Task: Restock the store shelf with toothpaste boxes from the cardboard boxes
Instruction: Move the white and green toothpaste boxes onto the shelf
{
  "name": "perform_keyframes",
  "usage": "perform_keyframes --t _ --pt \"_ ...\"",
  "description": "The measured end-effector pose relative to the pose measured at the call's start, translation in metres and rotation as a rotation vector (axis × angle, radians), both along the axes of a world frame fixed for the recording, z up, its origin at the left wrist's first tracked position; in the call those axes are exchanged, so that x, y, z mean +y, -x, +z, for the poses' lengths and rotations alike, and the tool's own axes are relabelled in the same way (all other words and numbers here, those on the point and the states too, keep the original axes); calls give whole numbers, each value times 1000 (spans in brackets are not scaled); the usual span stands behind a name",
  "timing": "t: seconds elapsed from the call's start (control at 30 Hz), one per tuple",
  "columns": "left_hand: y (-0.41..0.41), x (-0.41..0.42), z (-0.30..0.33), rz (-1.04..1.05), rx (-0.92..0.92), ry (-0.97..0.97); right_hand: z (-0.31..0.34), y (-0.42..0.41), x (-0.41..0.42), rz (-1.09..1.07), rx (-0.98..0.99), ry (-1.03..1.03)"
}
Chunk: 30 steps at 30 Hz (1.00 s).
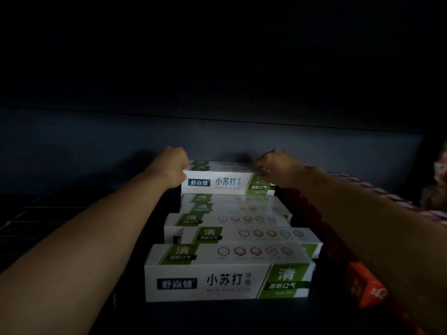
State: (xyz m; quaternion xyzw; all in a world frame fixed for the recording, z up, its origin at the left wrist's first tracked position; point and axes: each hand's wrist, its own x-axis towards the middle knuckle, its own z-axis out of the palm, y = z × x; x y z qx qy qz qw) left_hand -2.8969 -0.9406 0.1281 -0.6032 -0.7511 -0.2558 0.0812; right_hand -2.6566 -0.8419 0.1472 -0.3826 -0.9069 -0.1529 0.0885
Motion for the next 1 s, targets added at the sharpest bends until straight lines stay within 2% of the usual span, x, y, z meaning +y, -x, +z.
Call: perform_keyframes --t 0.43,0.83,1.0 --pt "-21 -24 15 -24 70 111 3 -10 -16 -40 -33 35" --pt "-106 -148 48 13 145 201 27 -38 -94 239 -38 9" --pt "-137 -181 49 -54 201 165 17 -63 -143 259 14 -37"
